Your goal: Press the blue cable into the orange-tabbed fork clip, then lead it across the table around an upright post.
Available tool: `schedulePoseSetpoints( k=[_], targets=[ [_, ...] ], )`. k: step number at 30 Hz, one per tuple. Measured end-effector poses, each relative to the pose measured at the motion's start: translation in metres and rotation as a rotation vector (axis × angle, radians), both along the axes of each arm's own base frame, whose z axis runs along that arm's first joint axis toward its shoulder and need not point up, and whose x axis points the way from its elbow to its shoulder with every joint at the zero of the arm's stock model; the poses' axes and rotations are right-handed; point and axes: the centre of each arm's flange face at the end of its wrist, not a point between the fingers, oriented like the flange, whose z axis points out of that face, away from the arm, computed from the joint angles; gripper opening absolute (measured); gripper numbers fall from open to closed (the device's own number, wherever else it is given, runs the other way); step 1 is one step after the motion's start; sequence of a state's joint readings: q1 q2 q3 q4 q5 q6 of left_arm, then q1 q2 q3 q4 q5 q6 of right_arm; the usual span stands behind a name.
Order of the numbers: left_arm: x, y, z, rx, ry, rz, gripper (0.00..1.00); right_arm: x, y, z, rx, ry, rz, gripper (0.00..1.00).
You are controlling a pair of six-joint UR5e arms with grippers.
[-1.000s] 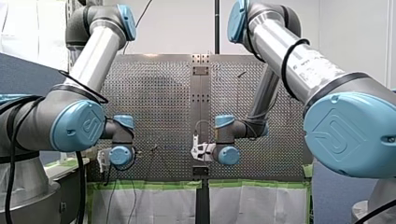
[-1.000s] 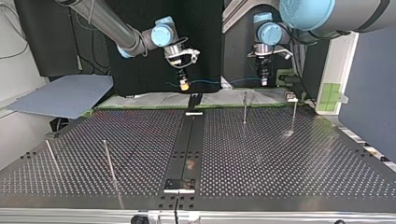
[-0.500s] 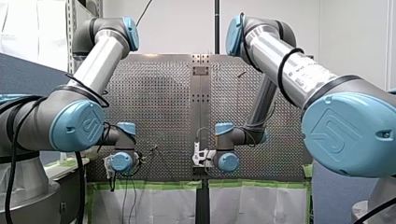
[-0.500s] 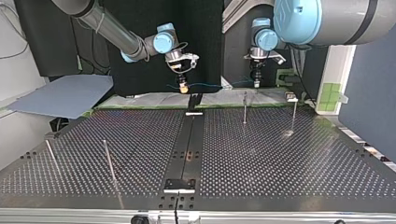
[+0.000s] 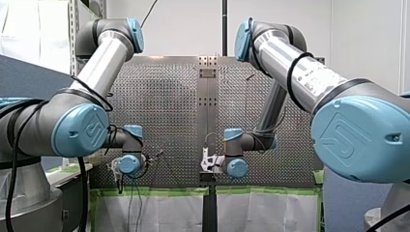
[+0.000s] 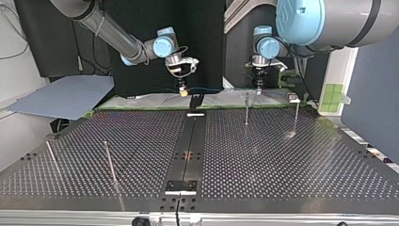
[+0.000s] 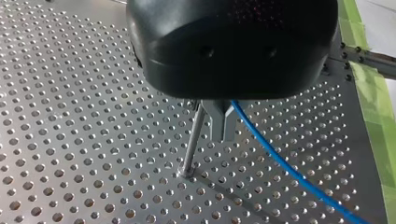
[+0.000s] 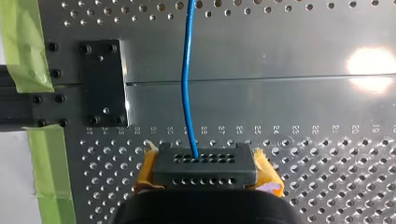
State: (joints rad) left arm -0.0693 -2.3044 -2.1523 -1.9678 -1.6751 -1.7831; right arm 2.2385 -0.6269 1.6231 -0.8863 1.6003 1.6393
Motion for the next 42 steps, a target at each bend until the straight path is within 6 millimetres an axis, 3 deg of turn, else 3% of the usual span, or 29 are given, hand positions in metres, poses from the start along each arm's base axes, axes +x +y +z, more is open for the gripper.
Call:
schedulePoseSetpoints(
  k=[23,36,42],
  targets=[
    [0.027,-0.003,0.008,-0.022,-0.008,-0.021,0.04,-0.014,-0.017,-0.001,0.000,0.003,-0.032,0.00],
    [0.045,-0.001,-0.017,-0.037,0.013,-0.017,0.04,-0.016,-0.019,-0.003,-0.011,0.018,-0.034,0.00],
    [0.057,0.005,-0.016,-0.064,-0.004,-0.004,0.04,-0.020,-0.028,-0.001,-0.016,0.010,-0.047,0.00]
  ],
)
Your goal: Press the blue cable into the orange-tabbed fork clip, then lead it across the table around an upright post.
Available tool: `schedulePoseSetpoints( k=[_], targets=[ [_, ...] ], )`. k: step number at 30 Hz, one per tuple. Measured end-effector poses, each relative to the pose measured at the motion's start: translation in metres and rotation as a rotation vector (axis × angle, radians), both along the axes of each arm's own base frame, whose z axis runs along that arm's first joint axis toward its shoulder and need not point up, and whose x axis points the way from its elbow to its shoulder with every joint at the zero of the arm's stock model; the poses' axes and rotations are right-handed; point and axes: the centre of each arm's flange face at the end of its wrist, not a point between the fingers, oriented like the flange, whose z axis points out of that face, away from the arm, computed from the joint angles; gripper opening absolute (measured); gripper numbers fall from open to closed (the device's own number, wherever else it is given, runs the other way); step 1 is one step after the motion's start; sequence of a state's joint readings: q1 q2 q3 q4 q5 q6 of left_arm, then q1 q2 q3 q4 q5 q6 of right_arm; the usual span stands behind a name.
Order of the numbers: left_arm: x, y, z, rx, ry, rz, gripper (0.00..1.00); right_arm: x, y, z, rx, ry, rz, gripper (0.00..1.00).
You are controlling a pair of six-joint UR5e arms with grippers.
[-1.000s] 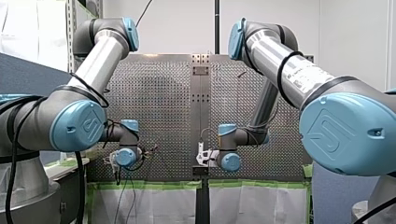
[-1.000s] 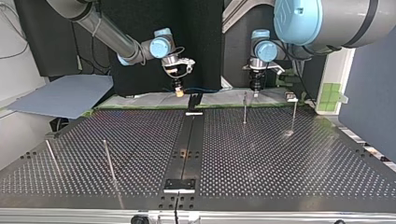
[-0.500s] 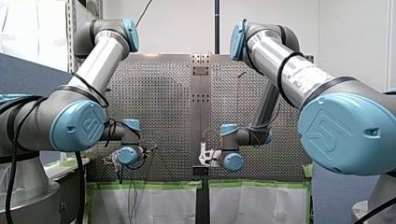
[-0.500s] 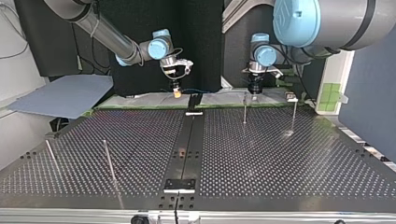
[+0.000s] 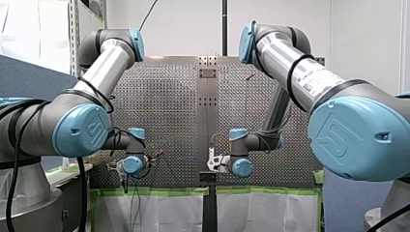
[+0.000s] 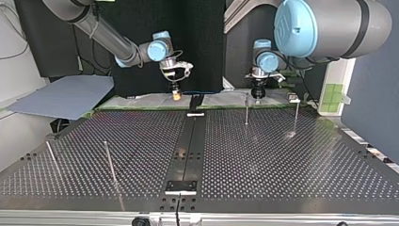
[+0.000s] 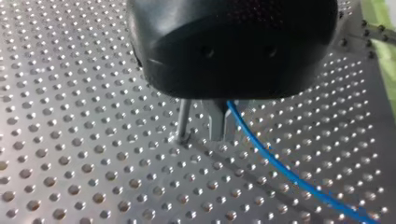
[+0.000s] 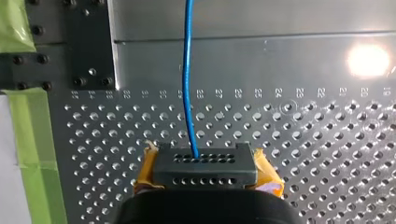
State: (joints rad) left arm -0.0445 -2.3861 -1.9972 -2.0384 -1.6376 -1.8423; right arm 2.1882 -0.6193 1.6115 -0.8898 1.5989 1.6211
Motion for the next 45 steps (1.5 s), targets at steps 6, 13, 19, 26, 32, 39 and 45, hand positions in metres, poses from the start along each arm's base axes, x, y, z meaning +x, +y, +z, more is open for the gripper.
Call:
schedulePoseSetpoints(
  k=[6,13,19,26,32,39,45],
  targets=[
    [0.004,0.007,0.001,-0.018,-0.008,0.008,0.04,-0.003,-0.013,0.005,-0.005,-0.006,-0.015,0.00],
    [0.007,0.015,0.001,-0.031,-0.010,0.018,0.07,-0.009,-0.031,0.009,-0.007,-0.008,-0.037,0.00],
    [0.009,0.018,0.001,-0.045,-0.016,0.014,0.07,-0.012,-0.041,0.013,-0.015,-0.013,-0.050,0.00],
    [0.012,0.019,0.003,-0.068,-0.026,-0.004,0.07,-0.011,-0.054,0.021,-0.020,-0.014,-0.057,0.00],
    [0.023,0.023,0.007,-0.108,-0.038,0.000,0.07,-0.006,-0.065,0.030,-0.027,-0.020,-0.059,0.00],
    [0.034,0.026,0.010,-0.087,-0.019,0.027,0.07,-0.008,-0.079,0.038,-0.024,-0.024,-0.089,0.00],
    [0.033,0.027,0.009,-0.077,0.001,0.036,0.11,-0.013,-0.090,0.043,-0.027,-0.029,-0.140,0.00]
  ],
)
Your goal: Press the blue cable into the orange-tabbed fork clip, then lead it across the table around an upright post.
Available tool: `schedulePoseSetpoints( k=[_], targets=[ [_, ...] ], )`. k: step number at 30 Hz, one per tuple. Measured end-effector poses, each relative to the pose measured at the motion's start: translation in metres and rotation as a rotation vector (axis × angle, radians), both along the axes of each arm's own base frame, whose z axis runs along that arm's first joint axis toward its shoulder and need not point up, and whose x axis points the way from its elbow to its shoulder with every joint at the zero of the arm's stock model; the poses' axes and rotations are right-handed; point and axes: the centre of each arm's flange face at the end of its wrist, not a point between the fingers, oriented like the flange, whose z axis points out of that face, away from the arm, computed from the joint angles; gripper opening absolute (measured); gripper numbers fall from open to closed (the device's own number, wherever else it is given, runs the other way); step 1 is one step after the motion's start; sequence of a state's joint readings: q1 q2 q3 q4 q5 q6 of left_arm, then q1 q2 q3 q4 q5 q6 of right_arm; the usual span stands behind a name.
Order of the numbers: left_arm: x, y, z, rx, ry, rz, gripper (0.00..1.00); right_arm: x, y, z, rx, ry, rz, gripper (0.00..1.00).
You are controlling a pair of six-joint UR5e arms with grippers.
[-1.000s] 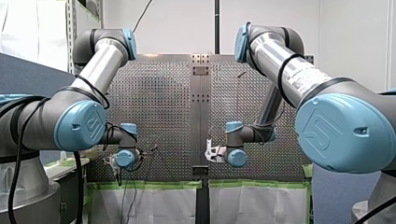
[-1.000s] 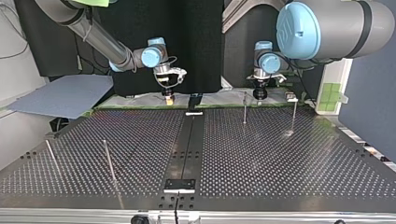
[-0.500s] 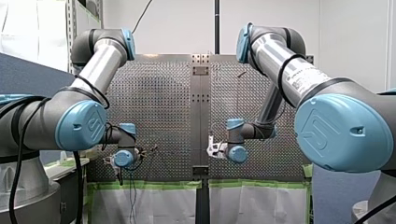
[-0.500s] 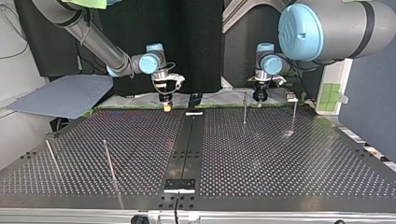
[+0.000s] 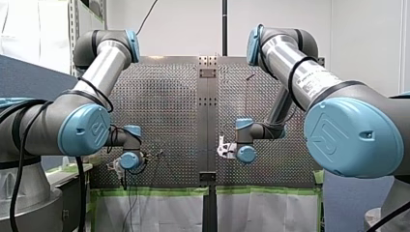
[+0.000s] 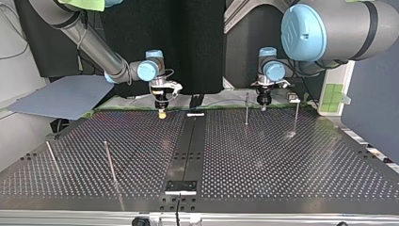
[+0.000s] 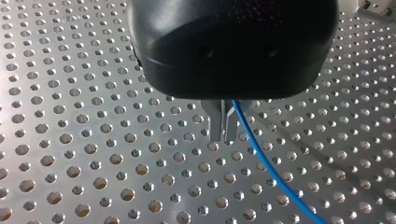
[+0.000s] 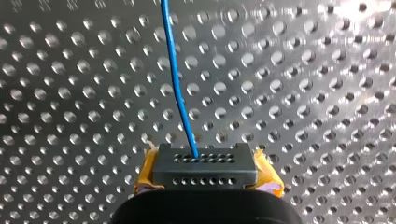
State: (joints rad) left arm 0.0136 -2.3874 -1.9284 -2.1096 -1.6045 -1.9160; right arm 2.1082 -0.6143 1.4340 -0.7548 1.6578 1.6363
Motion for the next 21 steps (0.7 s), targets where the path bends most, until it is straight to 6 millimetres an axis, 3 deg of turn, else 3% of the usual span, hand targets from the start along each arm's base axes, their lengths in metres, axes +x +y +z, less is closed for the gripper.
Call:
schedulePoseSetpoints(
  k=[1,3,4,6,7,8,9,10,11,12,21],
  targets=[
    [0.0000,0.0001,0.0000,0.002,0.001,0.000,0.11,-0.0004,-0.0006,0.0002,0.000,0.000,-0.004,0.00],
    [-0.0001,-0.0001,-0.0001,0.012,0.002,-0.002,0.24,-0.0009,-0.0012,0.0005,0.002,0.001,-0.008,0.00],
    [-0.0001,-0.0007,0.0000,0.016,0.001,-0.005,0.24,-0.0009,-0.0011,0.0004,0.003,0.002,-0.009,0.00],
    [-0.0003,-0.0036,0.0002,0.018,-0.001,-0.019,0.45,-0.0012,-0.0009,-0.0002,0.005,0.004,-0.009,0.00],
    [-0.0004,-0.0049,0.0002,0.017,-0.002,-0.026,0.45,-0.0011,-0.0008,-0.0003,0.006,0.004,-0.009,0.00],
    [-0.0005,-0.0061,0.0002,0.017,-0.002,-0.033,0.53,-0.0007,-0.0004,-0.0004,0.006,0.005,-0.008,0.00],
    [-0.0007,-0.0074,0.0001,0.017,-0.001,-0.043,0.66,-0.0002,0.0000,-0.0005,0.006,0.005,-0.006,0.00],
    [-0.0009,-0.0080,-0.0001,0.019,0.001,-0.050,0.66,0.0003,0.0005,-0.0005,0.006,0.006,-0.005,0.00],
    [-0.0011,-0.0084,-0.0003,0.021,0.004,-0.057,0.78,0.0009,0.0009,-0.0006,0.006,0.006,-0.003,0.00],
    [-0.0016,-0.0089,-0.0007,0.025,0.009,-0.065,0.97,0.0011,0.0012,-0.0010,0.007,0.006,-0.001,0.00],
    [-0.0089,-0.0093,-0.0057,0.044,0.074,-0.081,1.00,0.0004,0.0008,-0.0019,0.008,0.010,0.004,0.00]
  ],
)
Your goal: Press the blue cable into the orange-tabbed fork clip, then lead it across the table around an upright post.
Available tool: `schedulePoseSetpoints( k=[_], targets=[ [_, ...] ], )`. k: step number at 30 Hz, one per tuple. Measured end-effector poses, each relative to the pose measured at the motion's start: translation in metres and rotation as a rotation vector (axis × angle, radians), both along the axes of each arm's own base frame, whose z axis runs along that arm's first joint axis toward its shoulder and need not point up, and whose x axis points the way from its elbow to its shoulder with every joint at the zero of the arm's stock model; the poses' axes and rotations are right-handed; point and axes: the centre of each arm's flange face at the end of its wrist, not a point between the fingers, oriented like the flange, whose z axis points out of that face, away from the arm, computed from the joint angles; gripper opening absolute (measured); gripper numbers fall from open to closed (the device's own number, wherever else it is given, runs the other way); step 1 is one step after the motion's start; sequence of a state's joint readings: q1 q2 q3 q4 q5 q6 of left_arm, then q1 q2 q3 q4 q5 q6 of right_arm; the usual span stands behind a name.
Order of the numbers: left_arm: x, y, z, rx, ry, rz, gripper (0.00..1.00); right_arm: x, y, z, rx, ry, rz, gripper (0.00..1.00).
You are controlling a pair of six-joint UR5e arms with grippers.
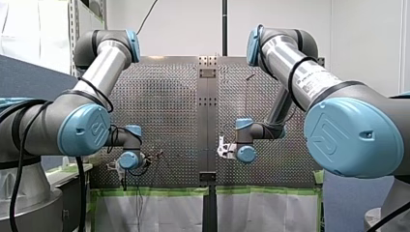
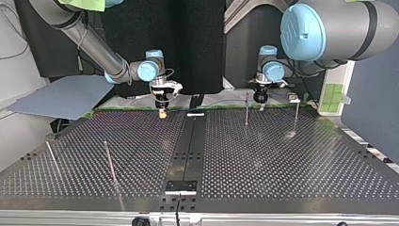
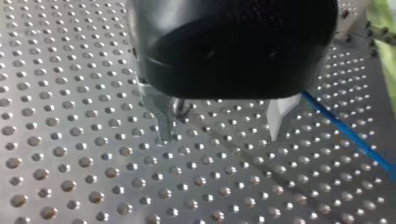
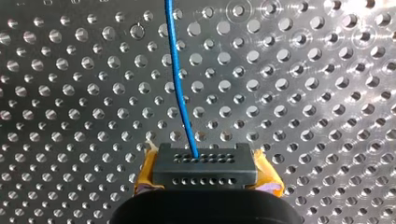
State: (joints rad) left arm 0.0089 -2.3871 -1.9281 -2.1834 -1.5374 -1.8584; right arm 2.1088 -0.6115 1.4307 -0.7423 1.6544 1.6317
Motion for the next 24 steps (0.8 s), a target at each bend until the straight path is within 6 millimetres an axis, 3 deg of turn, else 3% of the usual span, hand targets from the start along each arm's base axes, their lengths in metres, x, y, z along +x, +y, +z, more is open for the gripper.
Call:
schedulePoseSetpoints(
  k=[17,24],
  targets=[
    [-0.018,-0.002,-0.009,0.097,0.135,-0.057,1.00,-0.001,0.000,-0.001,0.006,0.005,-0.003,0.00],
    [-0.024,0.000,-0.003,0.109,0.140,-0.057,1.00,-0.002,0.000,-0.002,0.007,0.005,-0.003,0.00]
  ],
)
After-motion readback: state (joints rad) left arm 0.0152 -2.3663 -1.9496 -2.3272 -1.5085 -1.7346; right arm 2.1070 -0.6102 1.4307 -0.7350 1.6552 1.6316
